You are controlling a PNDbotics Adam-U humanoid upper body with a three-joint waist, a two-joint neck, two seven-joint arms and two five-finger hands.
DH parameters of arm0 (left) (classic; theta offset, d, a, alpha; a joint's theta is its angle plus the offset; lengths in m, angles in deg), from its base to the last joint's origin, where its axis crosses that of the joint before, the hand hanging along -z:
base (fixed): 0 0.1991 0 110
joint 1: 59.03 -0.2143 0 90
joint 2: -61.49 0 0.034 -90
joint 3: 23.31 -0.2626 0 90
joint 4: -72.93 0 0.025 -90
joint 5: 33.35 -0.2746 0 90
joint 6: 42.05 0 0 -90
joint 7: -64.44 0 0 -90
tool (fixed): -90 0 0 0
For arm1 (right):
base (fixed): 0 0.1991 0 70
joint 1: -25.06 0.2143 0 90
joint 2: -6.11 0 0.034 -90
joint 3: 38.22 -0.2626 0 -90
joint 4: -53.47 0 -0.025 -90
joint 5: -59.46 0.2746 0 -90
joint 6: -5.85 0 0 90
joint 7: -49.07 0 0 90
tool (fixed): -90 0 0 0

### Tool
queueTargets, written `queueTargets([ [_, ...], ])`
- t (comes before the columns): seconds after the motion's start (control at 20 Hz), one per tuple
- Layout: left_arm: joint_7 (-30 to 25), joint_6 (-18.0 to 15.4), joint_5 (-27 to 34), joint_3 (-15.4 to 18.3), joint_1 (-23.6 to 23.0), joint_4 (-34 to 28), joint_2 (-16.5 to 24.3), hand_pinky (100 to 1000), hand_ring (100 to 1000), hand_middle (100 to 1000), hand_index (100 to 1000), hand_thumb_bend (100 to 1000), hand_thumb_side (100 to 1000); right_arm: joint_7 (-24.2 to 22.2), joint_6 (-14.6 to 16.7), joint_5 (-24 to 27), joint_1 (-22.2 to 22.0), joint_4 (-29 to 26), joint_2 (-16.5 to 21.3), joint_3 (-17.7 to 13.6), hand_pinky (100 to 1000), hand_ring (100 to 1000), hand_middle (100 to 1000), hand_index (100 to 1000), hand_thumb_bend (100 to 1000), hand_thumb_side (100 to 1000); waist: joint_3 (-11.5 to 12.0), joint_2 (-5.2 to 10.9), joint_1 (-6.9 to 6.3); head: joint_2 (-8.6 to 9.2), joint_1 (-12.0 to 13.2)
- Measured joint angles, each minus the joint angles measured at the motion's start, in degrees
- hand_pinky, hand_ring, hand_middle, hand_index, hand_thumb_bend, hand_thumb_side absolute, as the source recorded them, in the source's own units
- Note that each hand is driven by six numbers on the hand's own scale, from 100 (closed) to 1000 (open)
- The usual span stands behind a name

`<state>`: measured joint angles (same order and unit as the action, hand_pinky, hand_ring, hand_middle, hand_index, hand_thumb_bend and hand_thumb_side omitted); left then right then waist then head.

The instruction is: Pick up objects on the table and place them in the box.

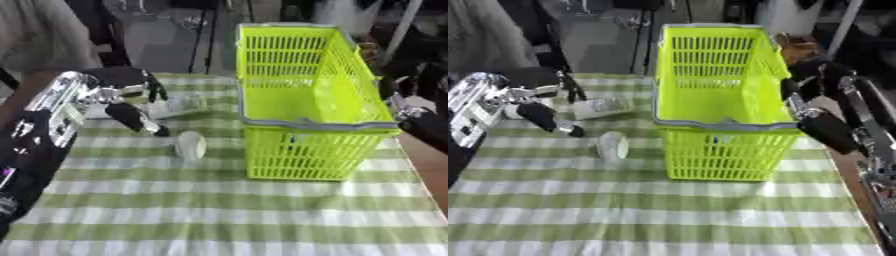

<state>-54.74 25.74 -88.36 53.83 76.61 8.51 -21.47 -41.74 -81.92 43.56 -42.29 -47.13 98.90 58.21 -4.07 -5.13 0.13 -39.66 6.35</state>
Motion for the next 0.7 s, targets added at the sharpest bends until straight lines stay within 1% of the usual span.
queueTargets([
  [0.05, 0.8, -0.7, -0.4, 0.0, 0.1, 0.9, -0.6, 837, 821, 589, 831, 775, 694, 0.0, 0.0, 0.0, 0.0, 0.0, -0.1, 0.0, 563, 548, 615, 778, 274, 558, 0.0, 0.00, 0.00, 0.00, 0.0],
  [0.1, 1.8, -1.3, -1.0, 0.0, 0.2, 1.5, -1.1, 841, 823, 590, 841, 787, 675, -0.1, 0.0, 0.0, 0.0, 0.0, -0.2, 0.0, 563, 548, 615, 778, 274, 558, -0.1, 0.00, 0.01, 0.00, 0.0],
  [0.25, 6.1, -2.2, -3.8, 0.0, 0.2, 2.8, -2.8, 841, 823, 596, 841, 777, 679, -0.2, 0.0, 0.0, 0.0, 0.0, -0.3, 0.1, 562, 548, 615, 778, 274, 558, -0.2, 0.00, 0.01, 0.00, 0.3],
  [0.45, 10.8, -2.6, -6.7, -0.1, 0.2, 4.5, -4.1, 840, 822, 593, 839, 770, 686, -0.3, 0.0, 0.1, 0.0, 0.0, -0.3, 0.2, 562, 548, 614, 778, 274, 558, -0.3, 0.00, 0.02, 0.00, 0.5],
  [0.7, 14.2, -2.4, -8.4, -0.4, 0.1, 5.5, -5.2, 839, 821, 591, 835, 757, 701, -0.4, 0.0, 0.1, 0.0, 0.0, -0.4, 0.3, 563, 548, 614, 779, 273, 559, -0.3, 0.00, 0.01, 0.00, 0.5],
])
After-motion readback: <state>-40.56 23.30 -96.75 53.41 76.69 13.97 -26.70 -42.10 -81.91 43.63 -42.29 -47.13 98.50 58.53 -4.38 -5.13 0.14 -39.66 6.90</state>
